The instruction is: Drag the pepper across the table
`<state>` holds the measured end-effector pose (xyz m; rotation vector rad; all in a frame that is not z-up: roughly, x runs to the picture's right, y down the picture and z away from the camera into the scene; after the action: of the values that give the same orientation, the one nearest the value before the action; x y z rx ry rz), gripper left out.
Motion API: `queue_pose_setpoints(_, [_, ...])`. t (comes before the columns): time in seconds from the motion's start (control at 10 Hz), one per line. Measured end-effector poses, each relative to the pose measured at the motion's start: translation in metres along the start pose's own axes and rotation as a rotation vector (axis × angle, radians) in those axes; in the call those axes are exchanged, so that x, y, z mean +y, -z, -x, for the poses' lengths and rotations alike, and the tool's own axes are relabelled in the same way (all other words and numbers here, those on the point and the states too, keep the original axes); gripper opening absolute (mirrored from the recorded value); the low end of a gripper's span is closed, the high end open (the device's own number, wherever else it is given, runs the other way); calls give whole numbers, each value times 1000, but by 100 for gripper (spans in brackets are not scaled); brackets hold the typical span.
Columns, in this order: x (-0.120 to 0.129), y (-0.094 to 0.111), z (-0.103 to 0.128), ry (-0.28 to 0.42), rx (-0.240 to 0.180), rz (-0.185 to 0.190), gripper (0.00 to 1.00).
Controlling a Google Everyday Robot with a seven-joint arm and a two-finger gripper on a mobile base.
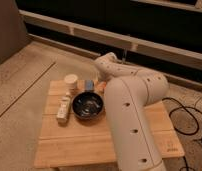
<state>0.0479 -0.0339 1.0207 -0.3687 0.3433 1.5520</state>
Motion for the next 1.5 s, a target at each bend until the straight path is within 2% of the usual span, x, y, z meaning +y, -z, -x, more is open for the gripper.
queue_pose_setpoints(0.3, [-13, -13, 0, -36, 42, -13, 65])
queue_pose_setpoints(0.5, [-12, -19, 1, -29, 60, -14, 50])
queue_pose_setpoints(0.8, [-13, -24, 4, -19, 69, -17, 13])
queue_pose_setpoints(0.9, [-14, -24, 5, -19, 70, -16, 5])
queue_pose_setpoints(1.0, [-14, -22, 10, -20, 59, -13, 0])
queue_pose_setpoints(1.1, [-13, -12, 22, -14, 23, -9, 0])
queue_pose_setpoints(1.2, [-10, 13, 47, 12, -57, -11, 0])
queue_pose_setpoints(1.3, [-3, 43, 71, 52, -141, -12, 0])
queue_pose_setpoints(1.4, [14, 83, 96, 119, -241, -3, 0])
queue_pose_setpoints(1.5, [36, 119, 111, 188, -324, 13, 0])
